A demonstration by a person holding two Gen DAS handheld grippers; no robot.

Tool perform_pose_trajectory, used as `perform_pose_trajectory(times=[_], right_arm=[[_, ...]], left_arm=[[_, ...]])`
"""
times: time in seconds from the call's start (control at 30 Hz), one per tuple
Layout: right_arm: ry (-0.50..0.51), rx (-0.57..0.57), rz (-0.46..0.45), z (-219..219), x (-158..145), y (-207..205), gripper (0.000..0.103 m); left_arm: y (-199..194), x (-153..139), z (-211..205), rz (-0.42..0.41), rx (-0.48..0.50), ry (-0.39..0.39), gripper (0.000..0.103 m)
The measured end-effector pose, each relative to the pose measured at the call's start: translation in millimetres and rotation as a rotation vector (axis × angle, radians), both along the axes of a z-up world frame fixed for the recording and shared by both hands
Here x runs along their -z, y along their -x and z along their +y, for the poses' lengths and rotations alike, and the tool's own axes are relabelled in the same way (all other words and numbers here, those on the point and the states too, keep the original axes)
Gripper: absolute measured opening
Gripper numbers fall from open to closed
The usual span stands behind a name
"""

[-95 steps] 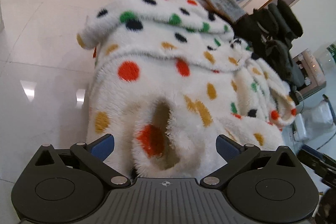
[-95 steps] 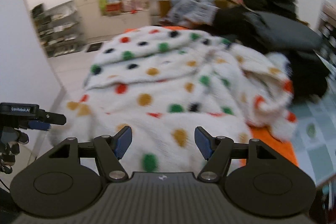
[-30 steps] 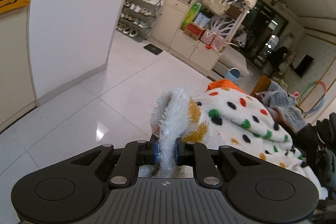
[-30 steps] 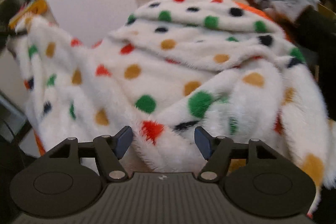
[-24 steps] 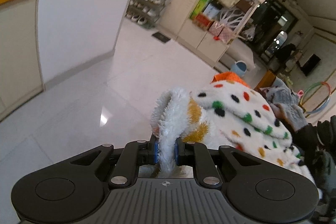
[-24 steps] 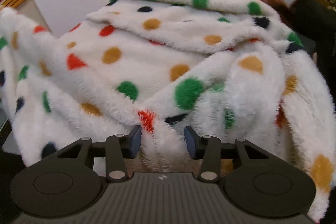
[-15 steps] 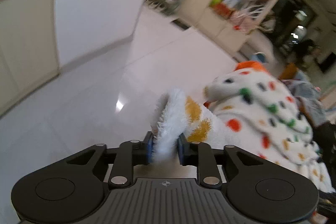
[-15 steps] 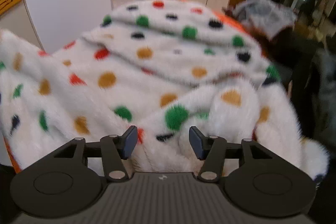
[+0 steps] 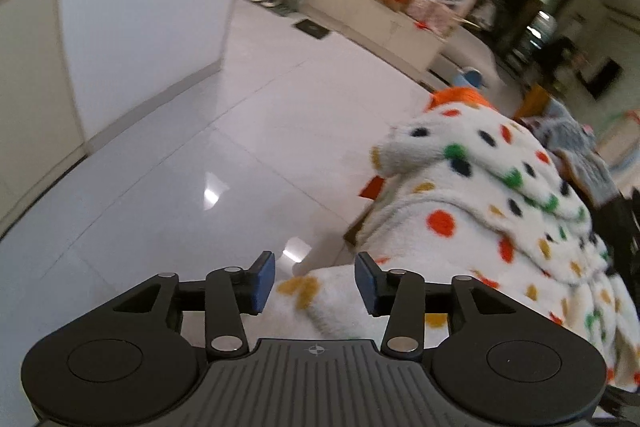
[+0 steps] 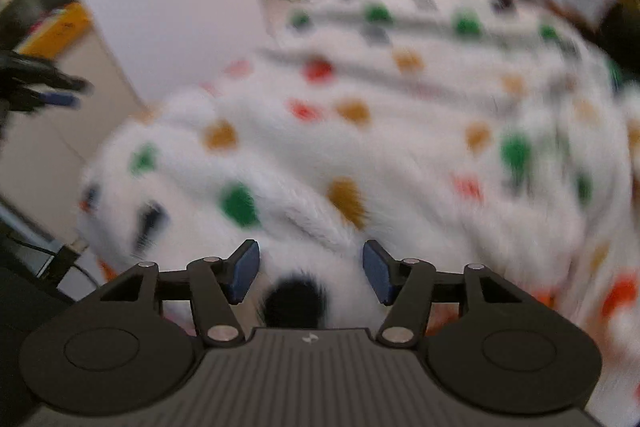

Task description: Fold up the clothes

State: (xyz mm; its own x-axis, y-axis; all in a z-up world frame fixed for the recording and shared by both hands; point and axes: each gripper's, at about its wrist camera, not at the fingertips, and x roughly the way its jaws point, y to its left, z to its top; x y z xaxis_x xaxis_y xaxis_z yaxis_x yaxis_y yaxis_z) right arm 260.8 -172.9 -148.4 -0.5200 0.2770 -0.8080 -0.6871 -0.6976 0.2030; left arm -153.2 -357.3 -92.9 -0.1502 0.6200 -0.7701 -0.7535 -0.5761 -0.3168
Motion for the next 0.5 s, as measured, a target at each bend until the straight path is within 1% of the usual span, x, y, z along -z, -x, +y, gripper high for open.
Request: perform_pose_trajectory(times=[0.03, 0.13, 0.23, 0.33, 0.43, 0.5], right_arm=[[0.007, 0.031, 0.001, -1.0, 3.3, -2.0, 0.063], [-0.019, 0.102, 0.058, -10.0, -11.9, -11.2, 0.063], [-0.078, 0.202, 0.084, -14.6, -34.0, -31.5, 0.063], [-0.150, 0.356, 0.100, -14.8, -57.5, -65.7, 0.064], [-0.239, 0.530, 0.070, -11.7, -76.0, -105.6, 0.066], [-0.266, 0.636, 0.050, -4.2, -78.9, -132.5, 0.068]], left_arm=[[-1.7, -2.0, 4.0, 0.012, 0.031, 0.001, 0.049], [-7.7, -7.4, 15.8, 0.042, 0.122, 0.003, 0.051], [-17.2, -10.5, 27.5, 0.052, 0.202, -0.006, 0.052], [-29.4, -11.4, 39.7, 0.042, 0.272, -0.023, 0.053], [-46.4, -9.3, 51.0, 0.031, 0.327, -0.033, 0.053], [-59.1, -7.1, 56.3, 0.022, 0.353, -0.039, 0.054]])
